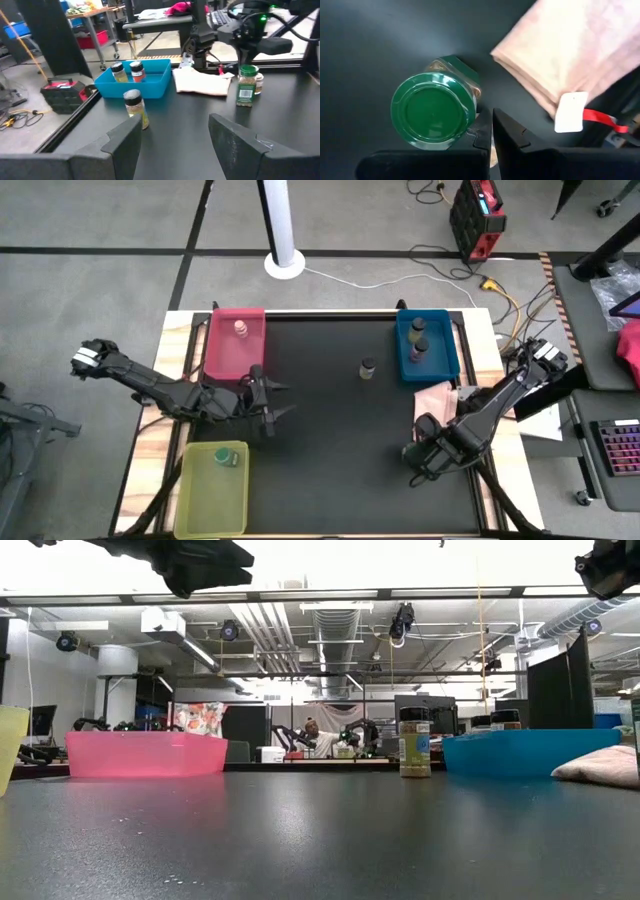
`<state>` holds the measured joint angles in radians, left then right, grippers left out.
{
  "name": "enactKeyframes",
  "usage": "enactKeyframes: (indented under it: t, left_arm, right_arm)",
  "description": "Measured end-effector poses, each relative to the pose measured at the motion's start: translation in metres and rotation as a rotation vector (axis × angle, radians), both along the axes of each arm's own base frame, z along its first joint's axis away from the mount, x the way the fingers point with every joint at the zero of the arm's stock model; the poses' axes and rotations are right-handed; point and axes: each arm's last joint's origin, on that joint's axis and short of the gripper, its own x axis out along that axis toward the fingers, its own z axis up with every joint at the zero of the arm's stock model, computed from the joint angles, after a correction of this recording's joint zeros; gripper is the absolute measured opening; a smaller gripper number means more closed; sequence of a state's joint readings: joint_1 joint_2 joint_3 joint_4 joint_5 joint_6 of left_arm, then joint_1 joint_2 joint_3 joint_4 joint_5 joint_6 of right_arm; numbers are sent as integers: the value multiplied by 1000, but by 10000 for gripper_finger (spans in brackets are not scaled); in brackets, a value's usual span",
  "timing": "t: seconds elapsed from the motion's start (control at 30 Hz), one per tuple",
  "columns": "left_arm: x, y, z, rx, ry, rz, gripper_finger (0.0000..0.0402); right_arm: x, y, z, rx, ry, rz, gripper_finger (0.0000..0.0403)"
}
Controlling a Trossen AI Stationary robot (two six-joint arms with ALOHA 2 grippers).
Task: Sort spices by type
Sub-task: Put the green seasoning into the yellow bin
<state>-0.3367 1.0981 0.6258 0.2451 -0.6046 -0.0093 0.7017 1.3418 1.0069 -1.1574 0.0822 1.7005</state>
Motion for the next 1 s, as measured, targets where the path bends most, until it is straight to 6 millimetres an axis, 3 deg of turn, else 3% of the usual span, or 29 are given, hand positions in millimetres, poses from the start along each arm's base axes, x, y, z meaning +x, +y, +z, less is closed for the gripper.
enactKeyframes:
  t: [0.27,0.6,0.8,1.0]
  left_arm:
    - [6,-6,-4,-29,5,-124,212]
    - [32,-16,-23,-18,-35,-176,212]
    - [46,-26,-35,12,-90,-203,212]
    - [50,-29,-39,3,-115,-209,212]
  right_arm:
    - [6,1,0,-12,-75,36,9]
    - [15,5,-1,16,-162,68,9]
    - [10,1,-1,-10,-115,69,9]
    - [10,1,18,-81,-115,174,9]
